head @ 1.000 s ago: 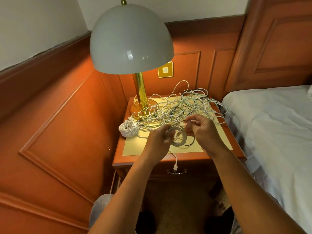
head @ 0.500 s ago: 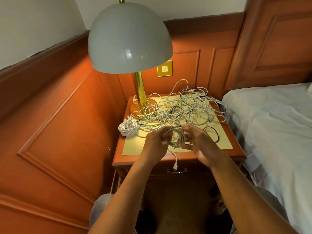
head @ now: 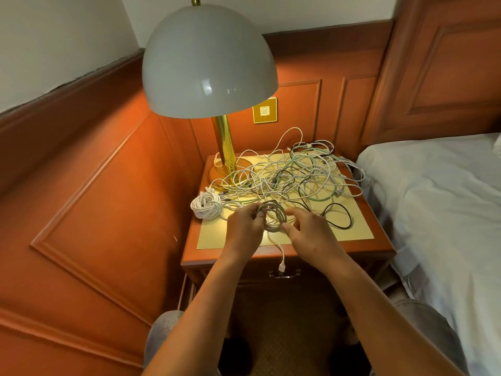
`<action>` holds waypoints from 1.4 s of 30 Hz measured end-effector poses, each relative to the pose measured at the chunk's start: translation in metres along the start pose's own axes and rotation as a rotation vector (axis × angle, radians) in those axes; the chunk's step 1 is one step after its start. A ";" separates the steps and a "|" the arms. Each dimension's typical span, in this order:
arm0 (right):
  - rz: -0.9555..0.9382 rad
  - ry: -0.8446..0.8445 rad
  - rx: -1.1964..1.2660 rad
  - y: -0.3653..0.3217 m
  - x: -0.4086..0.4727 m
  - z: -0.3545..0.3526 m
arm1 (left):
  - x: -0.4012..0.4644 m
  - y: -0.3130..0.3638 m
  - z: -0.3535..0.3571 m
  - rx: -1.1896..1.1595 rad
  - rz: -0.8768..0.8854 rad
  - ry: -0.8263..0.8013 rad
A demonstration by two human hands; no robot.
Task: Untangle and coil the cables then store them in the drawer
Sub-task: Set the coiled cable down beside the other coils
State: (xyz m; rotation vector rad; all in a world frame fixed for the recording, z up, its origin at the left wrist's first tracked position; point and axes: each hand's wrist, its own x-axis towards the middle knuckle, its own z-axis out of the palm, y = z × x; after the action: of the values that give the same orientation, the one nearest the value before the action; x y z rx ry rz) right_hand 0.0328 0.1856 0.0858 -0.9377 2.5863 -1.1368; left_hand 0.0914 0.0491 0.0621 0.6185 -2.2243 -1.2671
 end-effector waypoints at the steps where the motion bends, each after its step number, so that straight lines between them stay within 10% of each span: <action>1: -0.021 -0.009 -0.008 -0.002 -0.001 0.000 | 0.001 -0.002 0.001 0.012 -0.005 0.000; 10: 0.017 -0.208 0.364 0.014 0.003 -0.012 | 0.002 -0.020 -0.003 -0.120 -0.218 -0.036; 26: 0.191 -0.044 0.528 0.004 0.050 0.073 | 0.010 -0.049 -0.044 -0.678 -0.461 0.039; 32: 0.515 -0.324 1.084 -0.015 0.069 0.124 | 0.014 -0.096 -0.065 -0.587 -0.565 0.159; 42: 0.530 -0.257 0.886 -0.018 0.097 0.186 | 0.033 -0.152 -0.082 -0.402 -0.618 0.139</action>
State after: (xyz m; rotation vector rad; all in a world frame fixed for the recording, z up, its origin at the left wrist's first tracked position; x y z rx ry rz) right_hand 0.0357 0.0043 -0.0213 -0.1610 1.6513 -1.6007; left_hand 0.1375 -0.0944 -0.0289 1.2350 -1.6374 -1.8354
